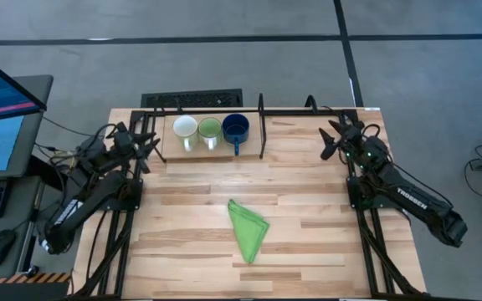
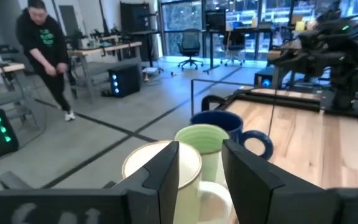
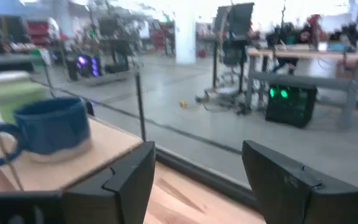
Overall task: Stack small to large cups/mugs on shelf
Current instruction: Return to Home Position
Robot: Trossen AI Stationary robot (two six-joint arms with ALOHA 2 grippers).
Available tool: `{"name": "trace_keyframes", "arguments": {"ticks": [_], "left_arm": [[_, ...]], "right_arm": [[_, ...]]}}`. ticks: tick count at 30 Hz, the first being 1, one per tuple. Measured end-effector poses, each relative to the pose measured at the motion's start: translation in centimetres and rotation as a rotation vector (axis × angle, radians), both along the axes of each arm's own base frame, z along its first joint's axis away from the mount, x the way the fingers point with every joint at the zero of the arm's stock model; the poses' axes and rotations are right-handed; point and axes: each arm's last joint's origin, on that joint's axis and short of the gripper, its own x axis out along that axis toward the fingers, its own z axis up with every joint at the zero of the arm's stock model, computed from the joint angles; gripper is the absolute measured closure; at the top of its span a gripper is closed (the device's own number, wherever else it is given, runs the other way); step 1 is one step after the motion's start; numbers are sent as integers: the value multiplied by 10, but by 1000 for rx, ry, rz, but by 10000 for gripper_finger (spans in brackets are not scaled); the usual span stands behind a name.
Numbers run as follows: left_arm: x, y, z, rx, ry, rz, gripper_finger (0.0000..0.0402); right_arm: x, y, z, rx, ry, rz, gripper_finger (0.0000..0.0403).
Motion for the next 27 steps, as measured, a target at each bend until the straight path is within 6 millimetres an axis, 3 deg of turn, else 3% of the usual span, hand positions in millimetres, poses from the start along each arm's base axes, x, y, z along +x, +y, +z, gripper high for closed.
{"name": "trace_keyframes", "arguments": {"ticks": [5,19,27], "left_arm": [[1,2,-2,-2,4,28,287],[12,20,-40,-20,-10,122,287],[13,25,-42,36,-71,209,287]], "right_arm": [[-1,8,3,-34,-22,45,138],[-4,19,3,-35,-26,39,138],[-2,21,3,-31,-29,58,138]]}}
